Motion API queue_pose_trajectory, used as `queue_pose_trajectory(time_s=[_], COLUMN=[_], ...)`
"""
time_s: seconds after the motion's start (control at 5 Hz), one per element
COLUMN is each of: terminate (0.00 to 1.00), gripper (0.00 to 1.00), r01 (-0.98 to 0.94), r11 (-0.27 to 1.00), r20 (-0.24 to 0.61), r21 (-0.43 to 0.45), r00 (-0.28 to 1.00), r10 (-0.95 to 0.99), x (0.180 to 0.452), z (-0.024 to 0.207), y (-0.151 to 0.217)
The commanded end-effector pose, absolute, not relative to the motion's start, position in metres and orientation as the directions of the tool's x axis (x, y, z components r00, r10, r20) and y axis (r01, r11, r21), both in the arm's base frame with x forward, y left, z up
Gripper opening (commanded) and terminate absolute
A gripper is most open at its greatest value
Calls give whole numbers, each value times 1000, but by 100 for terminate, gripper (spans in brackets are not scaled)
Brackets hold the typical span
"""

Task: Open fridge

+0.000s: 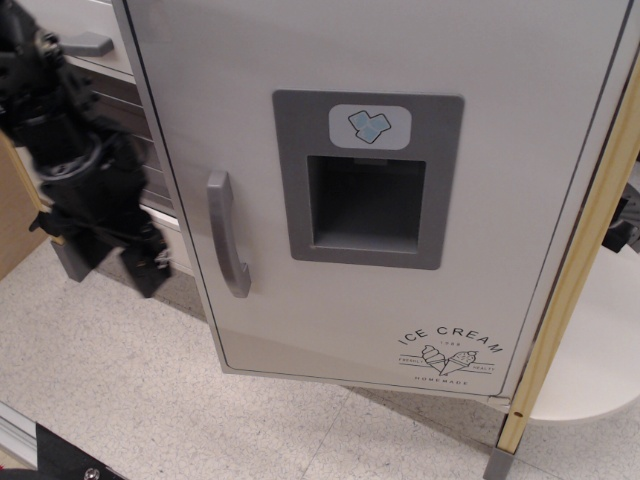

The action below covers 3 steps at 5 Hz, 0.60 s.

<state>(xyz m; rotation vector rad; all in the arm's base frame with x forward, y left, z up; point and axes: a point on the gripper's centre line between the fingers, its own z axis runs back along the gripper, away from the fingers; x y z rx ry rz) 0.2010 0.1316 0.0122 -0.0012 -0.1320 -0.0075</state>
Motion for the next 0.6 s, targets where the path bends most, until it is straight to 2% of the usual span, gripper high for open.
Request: queue_pose_trajectory(time_s=[0.0, 0.2, 0.4], terminate=[0, 0, 0], gripper=[100, 100, 100], r01=[-270, -443, -631], r11=[962, 897, 775], r20=[243, 303, 383], r21=[44, -8, -40], r00=[937, 854, 707], r10=[252, 424, 595], x=[233, 254, 255], z=[21, 28, 31], y=[195, 205, 193])
